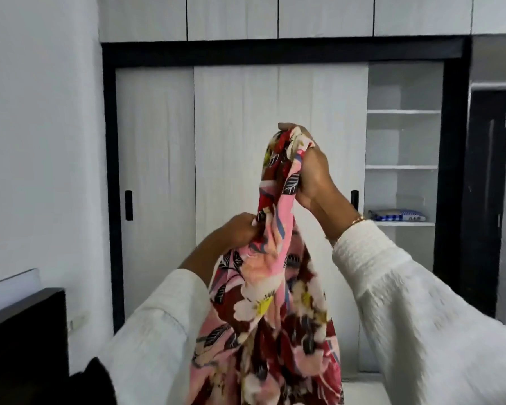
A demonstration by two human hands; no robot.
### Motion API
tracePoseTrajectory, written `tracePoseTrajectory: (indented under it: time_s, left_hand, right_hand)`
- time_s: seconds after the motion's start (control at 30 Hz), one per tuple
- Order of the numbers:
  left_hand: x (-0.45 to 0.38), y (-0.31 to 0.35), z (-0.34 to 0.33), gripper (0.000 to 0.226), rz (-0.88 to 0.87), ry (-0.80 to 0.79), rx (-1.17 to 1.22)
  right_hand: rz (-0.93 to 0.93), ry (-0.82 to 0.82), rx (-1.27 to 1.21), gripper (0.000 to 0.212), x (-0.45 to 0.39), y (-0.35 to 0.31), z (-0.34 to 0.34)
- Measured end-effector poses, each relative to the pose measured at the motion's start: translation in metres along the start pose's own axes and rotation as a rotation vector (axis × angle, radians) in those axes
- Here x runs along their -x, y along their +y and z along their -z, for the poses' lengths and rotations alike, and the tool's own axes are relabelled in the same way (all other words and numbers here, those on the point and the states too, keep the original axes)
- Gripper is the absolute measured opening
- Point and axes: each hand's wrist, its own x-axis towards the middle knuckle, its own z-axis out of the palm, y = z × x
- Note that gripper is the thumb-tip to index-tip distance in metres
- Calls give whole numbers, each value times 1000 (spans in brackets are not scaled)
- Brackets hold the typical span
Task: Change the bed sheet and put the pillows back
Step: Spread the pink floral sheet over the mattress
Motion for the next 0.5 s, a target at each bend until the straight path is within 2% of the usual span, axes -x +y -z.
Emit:
tracePoseTrajectory:
  time_s: [0.03,0.1,0.17,0.23,0.27,0.3,0.37,0.4,0.43,0.5]
  left_hand:
    - [-5,2,-2,38,16,27,-98]
    - [-12,4,3,35,0,190,-330]
    - [-18,7,13,34,-11,374,-324]
    - [-20,19,22,38,-30,557,-123]
    - [-21,28,26,35,-71,623,-13]
    - [-22,39,30,29,-132,652,100]
    - [-21,60,37,30,-229,627,296]
    - [-19,67,41,31,-245,598,374]
    - [-18,70,44,31,-235,562,436]
    - [-15,68,50,21,-205,495,501]
  right_hand:
    - [85,24,74,29,4,-3,2]
    - [265,130,344,27,11,6,19]
    - [283,233,550,37,22,30,49]
    - [104,188,759,61,36,55,80]
    - [-61,114,831,75,44,66,90]
    - [-248,21,910,80,52,77,98]
    - [-582,-187,1030,60,66,91,94]
    - [-674,-248,1025,45,70,96,91]
    - [-719,-250,954,36,71,102,89]
    - [-732,-237,831,32,70,102,83]
